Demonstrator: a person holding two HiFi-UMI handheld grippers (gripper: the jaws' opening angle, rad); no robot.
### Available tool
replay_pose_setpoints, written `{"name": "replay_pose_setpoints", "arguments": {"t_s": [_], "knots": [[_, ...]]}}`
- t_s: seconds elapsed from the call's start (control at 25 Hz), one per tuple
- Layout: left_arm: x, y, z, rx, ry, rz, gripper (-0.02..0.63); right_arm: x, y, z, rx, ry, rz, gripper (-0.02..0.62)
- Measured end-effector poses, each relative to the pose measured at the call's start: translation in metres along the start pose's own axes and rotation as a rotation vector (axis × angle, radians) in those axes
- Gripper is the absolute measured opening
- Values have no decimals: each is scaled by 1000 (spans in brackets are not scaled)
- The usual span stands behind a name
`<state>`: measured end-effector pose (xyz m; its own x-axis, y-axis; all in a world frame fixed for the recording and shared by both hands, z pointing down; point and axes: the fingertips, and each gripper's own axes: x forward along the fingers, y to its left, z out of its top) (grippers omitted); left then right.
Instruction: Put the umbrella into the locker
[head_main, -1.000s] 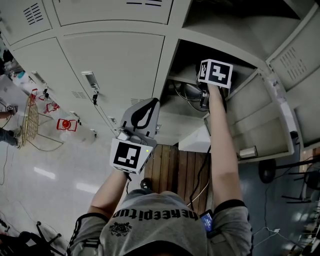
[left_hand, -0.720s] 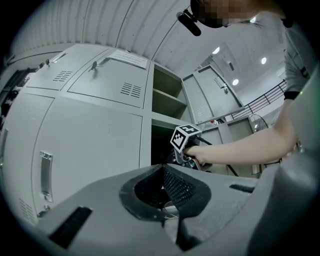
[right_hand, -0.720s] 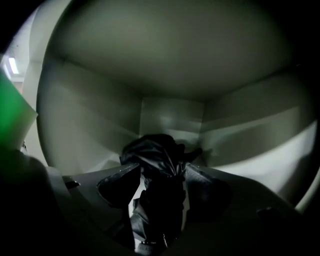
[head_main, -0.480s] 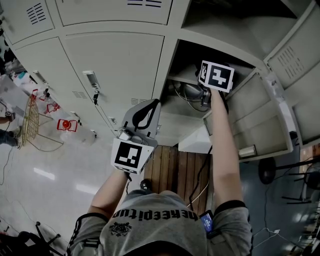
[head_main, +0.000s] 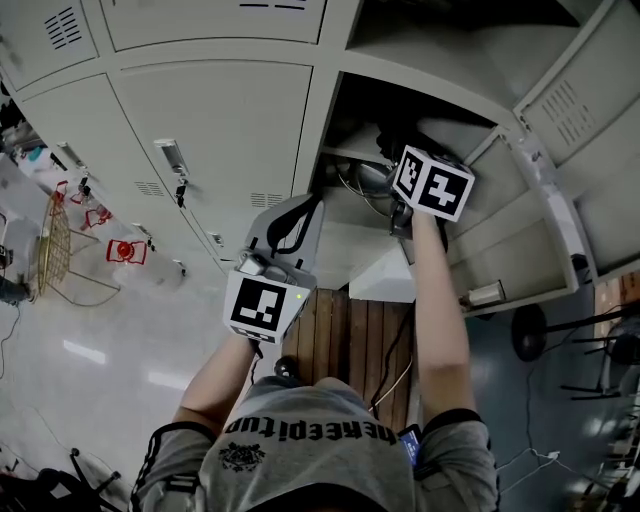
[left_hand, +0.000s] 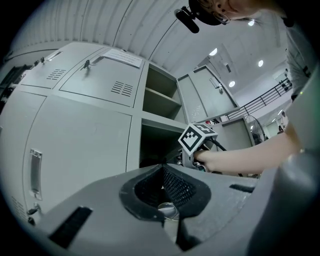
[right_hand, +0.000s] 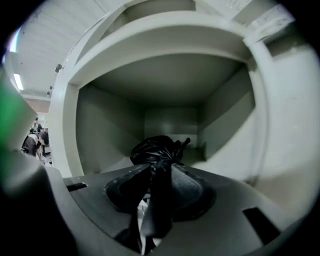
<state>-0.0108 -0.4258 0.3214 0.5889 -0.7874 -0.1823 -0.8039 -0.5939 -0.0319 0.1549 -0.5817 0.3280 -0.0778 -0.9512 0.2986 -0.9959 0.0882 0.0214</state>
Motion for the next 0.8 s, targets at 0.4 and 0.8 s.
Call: {"name": "replay_pose_setpoints", "arguments": {"t_s": [0.4, 0.8], "knots": [[1, -25, 12, 14, -21, -28, 3, -44, 4, -6, 25, -77, 40, 2], [-8, -44, 21, 5, -25, -19, 3, -106, 14, -8, 30, -176, 98, 2]]}}
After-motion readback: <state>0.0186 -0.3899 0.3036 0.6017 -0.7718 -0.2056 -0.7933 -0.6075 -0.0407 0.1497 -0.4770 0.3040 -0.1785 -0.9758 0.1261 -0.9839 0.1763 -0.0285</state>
